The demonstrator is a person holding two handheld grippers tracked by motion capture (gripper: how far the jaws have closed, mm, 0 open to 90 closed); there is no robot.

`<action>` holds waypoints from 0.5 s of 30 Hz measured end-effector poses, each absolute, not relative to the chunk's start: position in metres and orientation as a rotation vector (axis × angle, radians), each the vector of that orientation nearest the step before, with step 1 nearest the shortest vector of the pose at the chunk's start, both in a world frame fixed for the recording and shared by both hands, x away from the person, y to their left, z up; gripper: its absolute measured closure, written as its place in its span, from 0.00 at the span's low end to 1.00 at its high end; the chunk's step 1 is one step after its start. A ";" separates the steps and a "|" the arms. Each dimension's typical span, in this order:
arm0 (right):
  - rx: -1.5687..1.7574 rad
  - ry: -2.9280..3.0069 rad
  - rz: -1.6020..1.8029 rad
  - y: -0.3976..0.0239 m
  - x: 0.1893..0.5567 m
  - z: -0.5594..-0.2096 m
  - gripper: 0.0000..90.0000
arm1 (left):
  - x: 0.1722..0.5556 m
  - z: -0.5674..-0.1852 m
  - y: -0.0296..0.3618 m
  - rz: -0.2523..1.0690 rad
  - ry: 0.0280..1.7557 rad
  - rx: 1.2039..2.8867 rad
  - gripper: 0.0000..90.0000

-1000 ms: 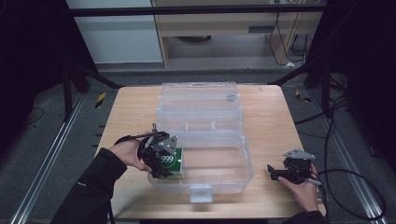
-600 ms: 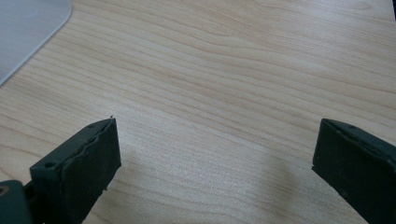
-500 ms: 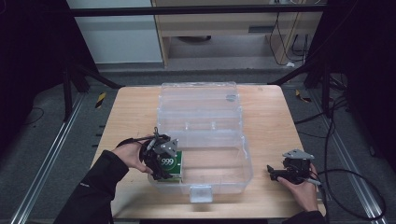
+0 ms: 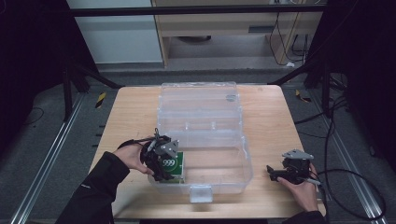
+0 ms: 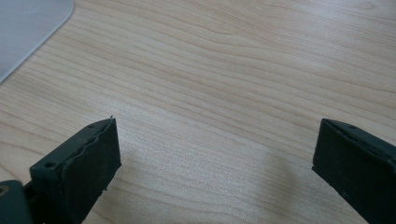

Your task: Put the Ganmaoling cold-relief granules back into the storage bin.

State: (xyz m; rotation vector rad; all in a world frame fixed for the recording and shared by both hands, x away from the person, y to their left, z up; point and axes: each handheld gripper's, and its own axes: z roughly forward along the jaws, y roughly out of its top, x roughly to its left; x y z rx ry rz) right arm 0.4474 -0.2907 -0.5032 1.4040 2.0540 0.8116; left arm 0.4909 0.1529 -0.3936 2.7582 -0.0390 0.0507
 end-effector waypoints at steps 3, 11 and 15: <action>1.406 2.055 0.809 -0.290 0.447 -0.503 0.01 | 0.490 -0.394 0.151 0.052 -0.048 2.763 0.17; 1.405 2.058 0.808 -0.290 0.447 -0.503 0.01 | 0.490 -0.395 0.148 0.058 -0.065 2.766 0.16; 1.403 2.058 0.808 -0.290 0.447 -0.503 0.01 | 0.489 -0.396 0.148 0.069 -0.074 2.779 0.15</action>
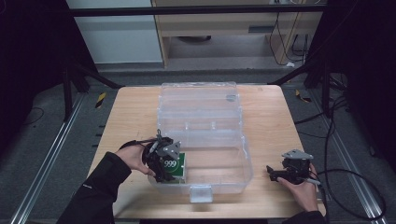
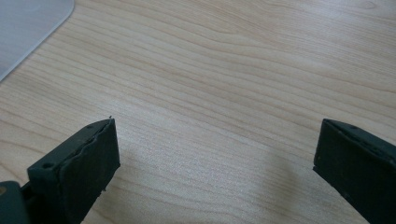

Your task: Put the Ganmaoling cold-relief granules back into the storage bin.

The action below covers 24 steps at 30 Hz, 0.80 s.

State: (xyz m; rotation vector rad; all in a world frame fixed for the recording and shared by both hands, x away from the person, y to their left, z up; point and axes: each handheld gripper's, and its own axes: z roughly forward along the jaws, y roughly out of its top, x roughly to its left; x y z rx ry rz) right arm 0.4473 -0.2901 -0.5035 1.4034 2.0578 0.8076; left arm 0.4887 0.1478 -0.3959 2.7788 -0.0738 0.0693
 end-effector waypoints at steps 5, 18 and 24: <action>1.400 2.058 0.808 -0.290 0.447 -0.503 0.01 | 0.488 -0.396 0.149 0.068 -0.074 2.787 0.15; 1.403 2.061 0.802 -0.290 0.447 -0.503 0.01 | 0.487 -0.378 0.162 0.099 -0.021 2.715 0.16; 1.399 2.059 0.801 -0.290 0.447 -0.503 0.01 | 0.486 -0.366 0.170 0.136 -0.005 2.696 0.17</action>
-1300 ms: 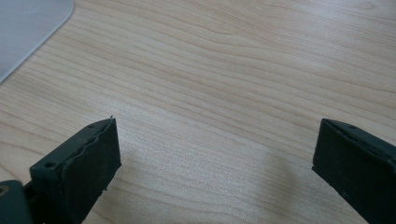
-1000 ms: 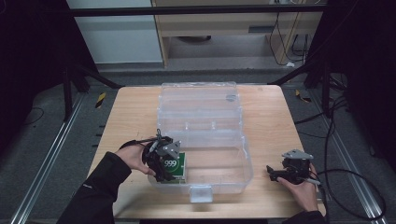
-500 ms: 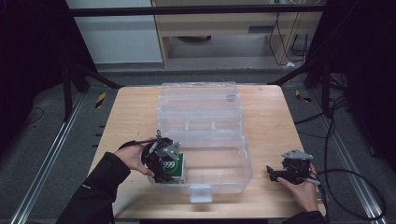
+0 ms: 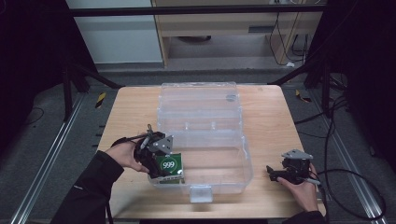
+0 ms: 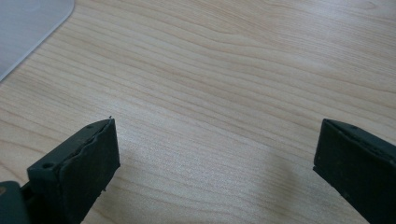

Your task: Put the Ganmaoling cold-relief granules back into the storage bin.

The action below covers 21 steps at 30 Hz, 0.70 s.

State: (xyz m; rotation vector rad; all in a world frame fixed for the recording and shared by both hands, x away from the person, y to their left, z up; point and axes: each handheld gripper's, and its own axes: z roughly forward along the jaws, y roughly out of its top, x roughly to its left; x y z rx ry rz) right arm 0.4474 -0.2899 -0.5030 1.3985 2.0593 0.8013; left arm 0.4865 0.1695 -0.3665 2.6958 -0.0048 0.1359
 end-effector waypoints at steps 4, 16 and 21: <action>1.405 2.059 0.799 -0.290 0.447 -0.503 0.01 | 0.485 -0.358 0.182 0.158 0.042 2.657 0.17; 1.414 2.052 0.810 -0.291 0.447 -0.502 0.01 | 0.483 -0.345 0.245 0.306 0.337 2.518 0.18; 1.416 2.047 0.815 -0.291 0.446 -0.501 0.01 | 0.488 -0.356 0.272 0.333 0.502 2.458 0.17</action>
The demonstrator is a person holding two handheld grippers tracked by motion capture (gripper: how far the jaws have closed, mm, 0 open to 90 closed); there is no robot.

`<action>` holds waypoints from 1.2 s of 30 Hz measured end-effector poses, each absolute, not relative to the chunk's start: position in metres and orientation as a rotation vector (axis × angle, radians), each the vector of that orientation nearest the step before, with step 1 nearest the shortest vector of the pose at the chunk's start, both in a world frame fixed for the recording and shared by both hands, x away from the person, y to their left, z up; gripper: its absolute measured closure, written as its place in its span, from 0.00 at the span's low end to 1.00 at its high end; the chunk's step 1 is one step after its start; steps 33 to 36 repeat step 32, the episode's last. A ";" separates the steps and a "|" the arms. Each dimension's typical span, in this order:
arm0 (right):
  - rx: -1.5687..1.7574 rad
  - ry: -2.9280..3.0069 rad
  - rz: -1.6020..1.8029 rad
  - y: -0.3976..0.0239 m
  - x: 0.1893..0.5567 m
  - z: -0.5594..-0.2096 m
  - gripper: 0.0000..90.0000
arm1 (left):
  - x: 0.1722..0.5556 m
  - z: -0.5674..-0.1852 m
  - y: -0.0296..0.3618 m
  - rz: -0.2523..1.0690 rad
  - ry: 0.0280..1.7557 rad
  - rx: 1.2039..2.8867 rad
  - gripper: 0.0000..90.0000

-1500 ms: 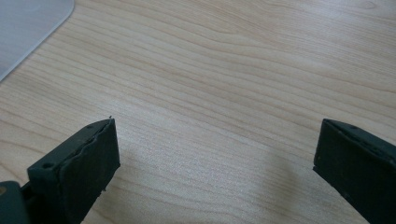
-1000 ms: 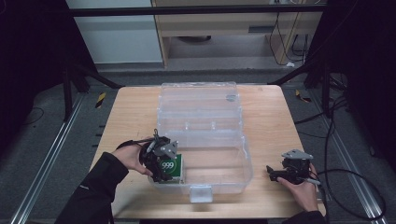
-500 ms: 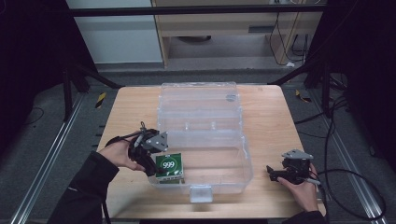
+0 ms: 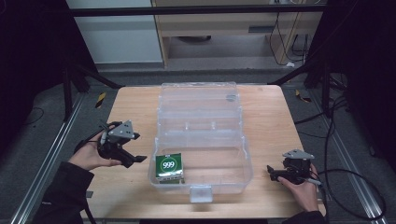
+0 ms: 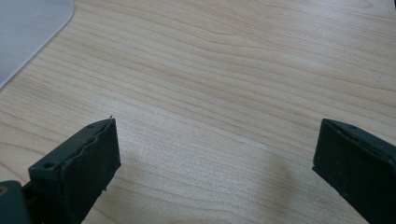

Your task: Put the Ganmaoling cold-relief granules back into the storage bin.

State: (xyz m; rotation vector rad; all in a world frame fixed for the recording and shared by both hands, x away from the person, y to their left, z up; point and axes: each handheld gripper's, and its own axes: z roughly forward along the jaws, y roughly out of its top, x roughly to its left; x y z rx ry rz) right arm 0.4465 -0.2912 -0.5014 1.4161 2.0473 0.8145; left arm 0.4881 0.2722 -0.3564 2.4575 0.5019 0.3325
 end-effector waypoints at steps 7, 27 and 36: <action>1.422 2.044 0.815 -0.291 0.446 -0.501 0.01 | 0.491 -0.388 0.298 0.346 0.724 2.345 0.16; 1.433 2.035 0.817 -0.292 0.445 -0.501 0.01 | 0.494 -0.460 0.314 0.478 1.140 2.210 0.13; 1.440 2.029 0.818 -0.292 0.445 -0.500 0.01 | 0.494 -0.462 0.315 0.479 1.165 2.200 0.13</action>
